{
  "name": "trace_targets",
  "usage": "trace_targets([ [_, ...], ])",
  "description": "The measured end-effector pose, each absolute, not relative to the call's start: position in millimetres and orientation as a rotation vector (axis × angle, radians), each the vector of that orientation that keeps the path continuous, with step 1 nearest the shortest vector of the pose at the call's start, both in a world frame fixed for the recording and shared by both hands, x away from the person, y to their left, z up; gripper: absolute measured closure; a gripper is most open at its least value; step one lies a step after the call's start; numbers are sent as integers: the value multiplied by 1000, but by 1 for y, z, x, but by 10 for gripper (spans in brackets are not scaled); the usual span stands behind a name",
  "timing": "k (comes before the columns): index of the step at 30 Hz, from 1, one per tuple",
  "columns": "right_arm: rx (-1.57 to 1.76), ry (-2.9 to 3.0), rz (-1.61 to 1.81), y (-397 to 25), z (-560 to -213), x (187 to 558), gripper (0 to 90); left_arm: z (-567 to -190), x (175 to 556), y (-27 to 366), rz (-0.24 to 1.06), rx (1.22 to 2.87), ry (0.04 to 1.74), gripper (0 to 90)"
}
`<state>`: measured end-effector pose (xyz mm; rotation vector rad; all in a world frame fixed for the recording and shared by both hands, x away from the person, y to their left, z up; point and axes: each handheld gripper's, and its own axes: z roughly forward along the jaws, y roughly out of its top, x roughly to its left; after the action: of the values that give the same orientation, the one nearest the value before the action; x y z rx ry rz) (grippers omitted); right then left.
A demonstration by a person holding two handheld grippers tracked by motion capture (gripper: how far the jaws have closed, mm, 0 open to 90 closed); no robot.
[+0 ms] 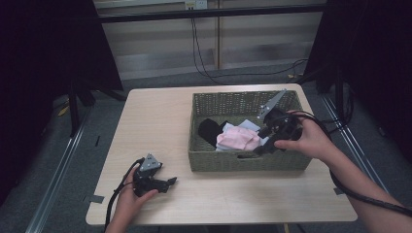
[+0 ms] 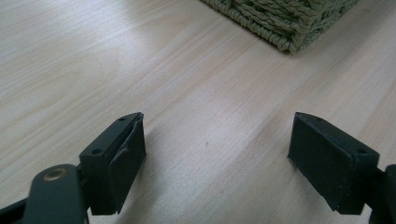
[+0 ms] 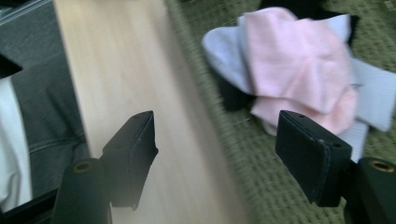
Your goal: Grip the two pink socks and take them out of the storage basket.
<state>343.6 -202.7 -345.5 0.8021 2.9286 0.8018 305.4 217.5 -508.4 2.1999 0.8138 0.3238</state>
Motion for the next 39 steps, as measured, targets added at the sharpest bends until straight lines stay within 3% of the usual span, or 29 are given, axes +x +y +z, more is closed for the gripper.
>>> trace_targets([
  [4, 849, 2917, 797, -204, -354, 358, 305, -508, 305, 217, 323, 2199, 814, 183],
  [14, 988, 2885, 765, -198, -390, 400, 457, -508, 306, 218, 324, 2205, 810, 182],
  [30, 956, 2896, 726, -166, -414, 412, 474, -508, 306, 218, 323, 2207, 808, 182],
  [39, 969, 2881, 700, -159, -423, 416, 588, -508, 306, 218, 323, 2204, 810, 182],
])
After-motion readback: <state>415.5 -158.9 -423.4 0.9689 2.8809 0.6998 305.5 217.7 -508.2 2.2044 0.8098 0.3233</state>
